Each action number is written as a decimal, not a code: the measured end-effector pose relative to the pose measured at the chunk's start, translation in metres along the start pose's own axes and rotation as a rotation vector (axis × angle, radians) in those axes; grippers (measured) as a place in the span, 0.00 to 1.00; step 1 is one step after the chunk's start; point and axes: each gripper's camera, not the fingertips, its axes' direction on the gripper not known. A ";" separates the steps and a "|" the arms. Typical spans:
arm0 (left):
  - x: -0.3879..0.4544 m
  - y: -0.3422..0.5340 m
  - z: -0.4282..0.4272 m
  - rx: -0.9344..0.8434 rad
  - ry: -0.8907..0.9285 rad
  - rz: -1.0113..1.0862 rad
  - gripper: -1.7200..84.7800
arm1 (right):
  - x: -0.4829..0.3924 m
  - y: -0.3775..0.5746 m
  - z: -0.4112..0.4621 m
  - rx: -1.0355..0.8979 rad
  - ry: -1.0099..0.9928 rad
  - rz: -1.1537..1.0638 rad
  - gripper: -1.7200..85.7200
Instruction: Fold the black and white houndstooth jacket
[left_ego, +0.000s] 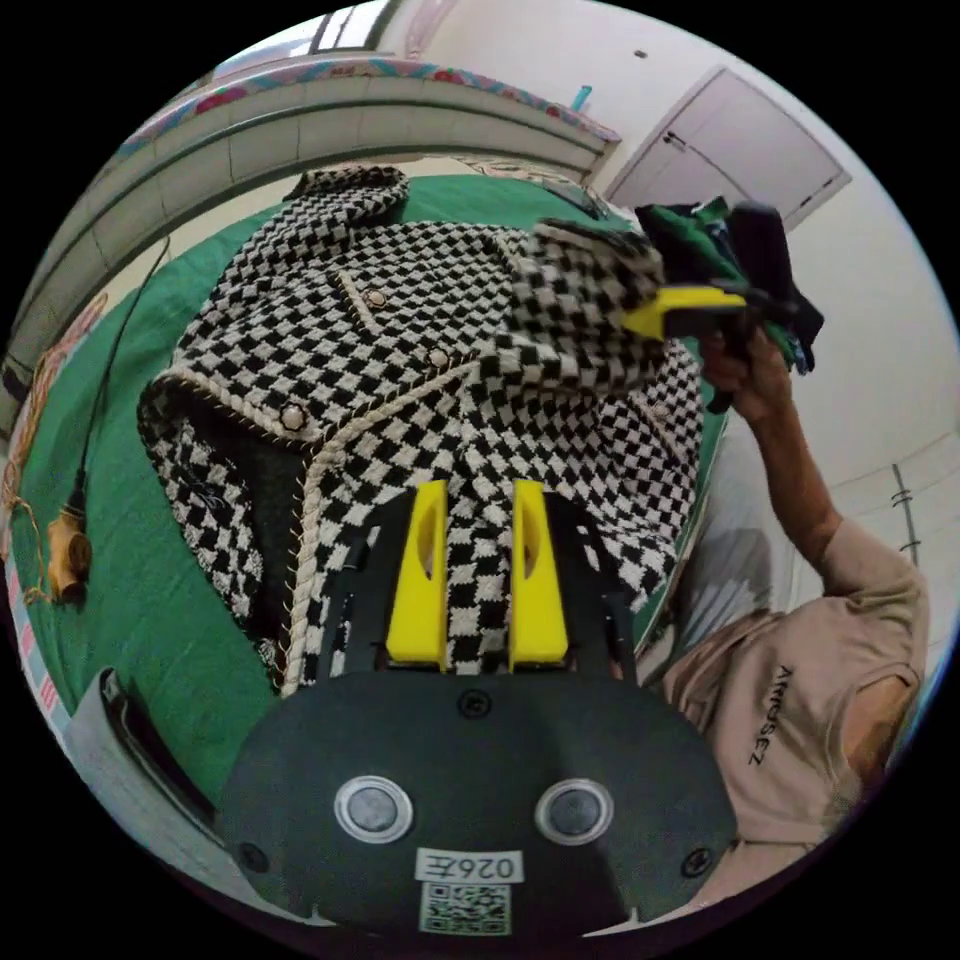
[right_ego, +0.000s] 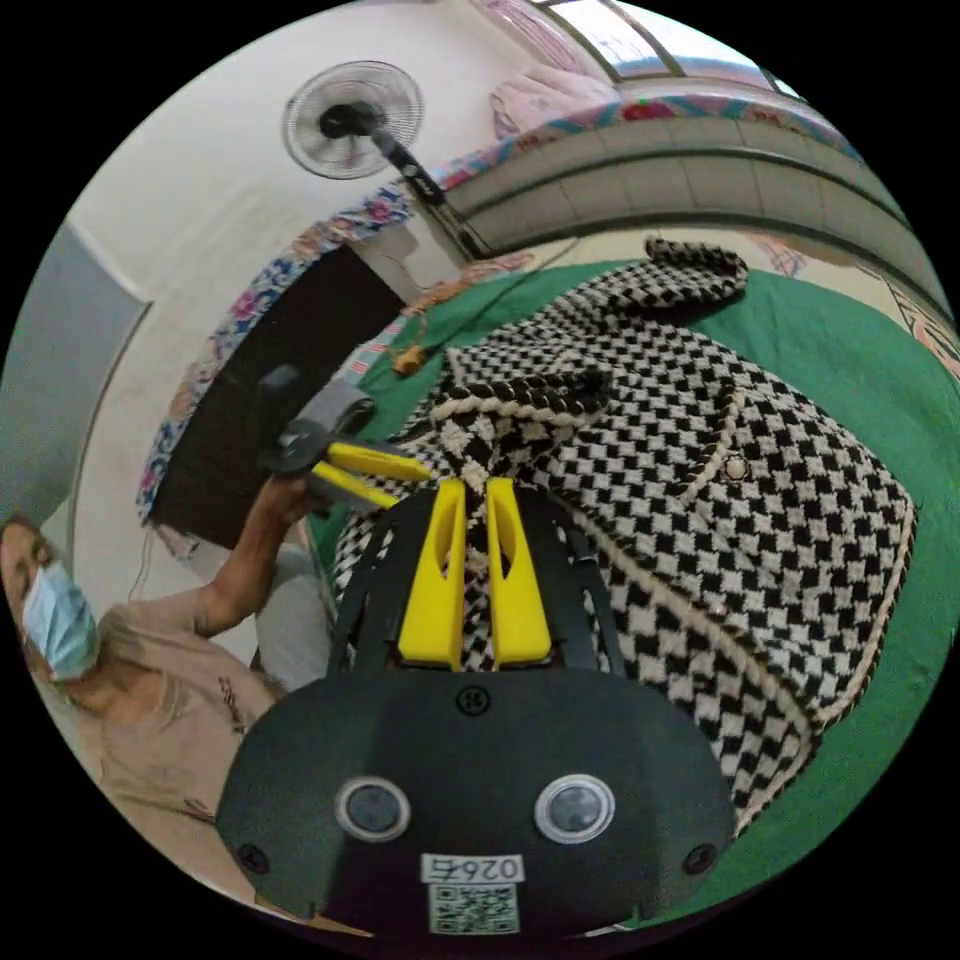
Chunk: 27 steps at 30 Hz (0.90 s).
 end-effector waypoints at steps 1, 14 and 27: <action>-0.012 0.003 -0.014 0.037 0.080 -0.015 0.05 | -0.006 0.009 -0.009 0.004 -0.019 -0.035 0.01; -0.030 0.002 -0.077 0.234 0.399 -0.066 0.01 | 0.025 0.187 -0.115 -0.082 0.457 0.275 0.01; -0.049 -0.023 -0.130 0.333 0.284 -0.167 0.03 | 0.094 0.235 -0.249 0.296 0.449 0.495 0.06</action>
